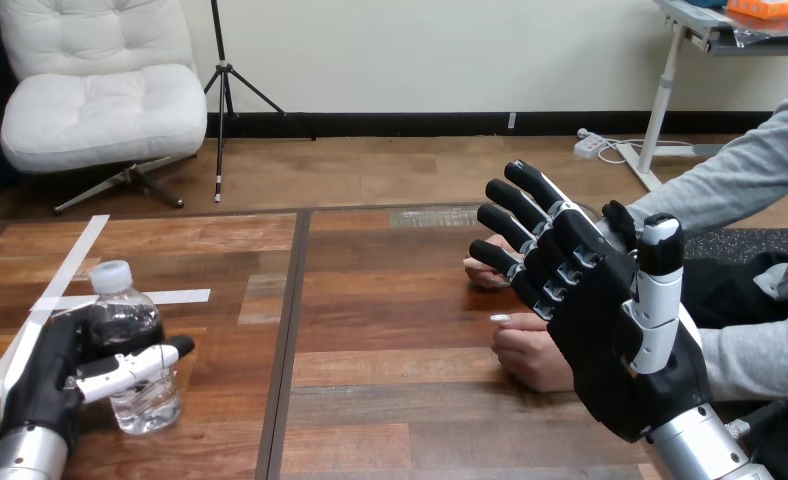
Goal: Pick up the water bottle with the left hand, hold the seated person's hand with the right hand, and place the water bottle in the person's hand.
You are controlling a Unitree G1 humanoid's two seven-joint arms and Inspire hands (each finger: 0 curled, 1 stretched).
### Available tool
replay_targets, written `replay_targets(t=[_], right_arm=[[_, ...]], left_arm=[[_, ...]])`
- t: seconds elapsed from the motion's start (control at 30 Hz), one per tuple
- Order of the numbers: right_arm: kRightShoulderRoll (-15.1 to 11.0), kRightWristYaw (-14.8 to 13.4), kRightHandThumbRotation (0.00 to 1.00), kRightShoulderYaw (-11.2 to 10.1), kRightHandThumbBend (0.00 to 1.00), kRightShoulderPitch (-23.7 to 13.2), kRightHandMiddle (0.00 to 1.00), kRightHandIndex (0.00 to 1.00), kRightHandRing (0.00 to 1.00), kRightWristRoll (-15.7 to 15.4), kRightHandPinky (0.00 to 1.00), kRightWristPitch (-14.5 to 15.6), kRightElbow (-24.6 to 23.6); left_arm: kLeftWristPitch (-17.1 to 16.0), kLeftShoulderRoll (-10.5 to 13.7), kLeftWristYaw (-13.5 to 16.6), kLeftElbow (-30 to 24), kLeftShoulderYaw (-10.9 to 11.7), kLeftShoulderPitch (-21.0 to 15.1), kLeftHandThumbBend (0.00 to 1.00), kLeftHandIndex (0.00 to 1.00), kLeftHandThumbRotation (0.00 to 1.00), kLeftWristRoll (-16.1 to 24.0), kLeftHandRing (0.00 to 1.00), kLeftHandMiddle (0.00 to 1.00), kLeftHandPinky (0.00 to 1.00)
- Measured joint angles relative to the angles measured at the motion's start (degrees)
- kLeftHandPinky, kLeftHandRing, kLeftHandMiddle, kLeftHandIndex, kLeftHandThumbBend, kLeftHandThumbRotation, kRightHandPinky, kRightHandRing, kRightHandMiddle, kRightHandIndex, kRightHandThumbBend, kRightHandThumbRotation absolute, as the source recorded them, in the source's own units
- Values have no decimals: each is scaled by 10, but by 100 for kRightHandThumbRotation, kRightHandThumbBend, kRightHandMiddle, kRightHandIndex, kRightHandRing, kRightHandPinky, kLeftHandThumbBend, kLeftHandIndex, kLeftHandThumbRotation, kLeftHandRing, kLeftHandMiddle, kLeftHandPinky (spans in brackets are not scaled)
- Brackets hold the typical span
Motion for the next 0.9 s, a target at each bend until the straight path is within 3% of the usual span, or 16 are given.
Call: replay_targets(t=[0.9], right_arm=[[0,0,100,0,91,0,95,95,96,-1,91,0,0]], left_arm=[[-53,-2,16,37,-2,0,57,47,0,3,42,46,38]])
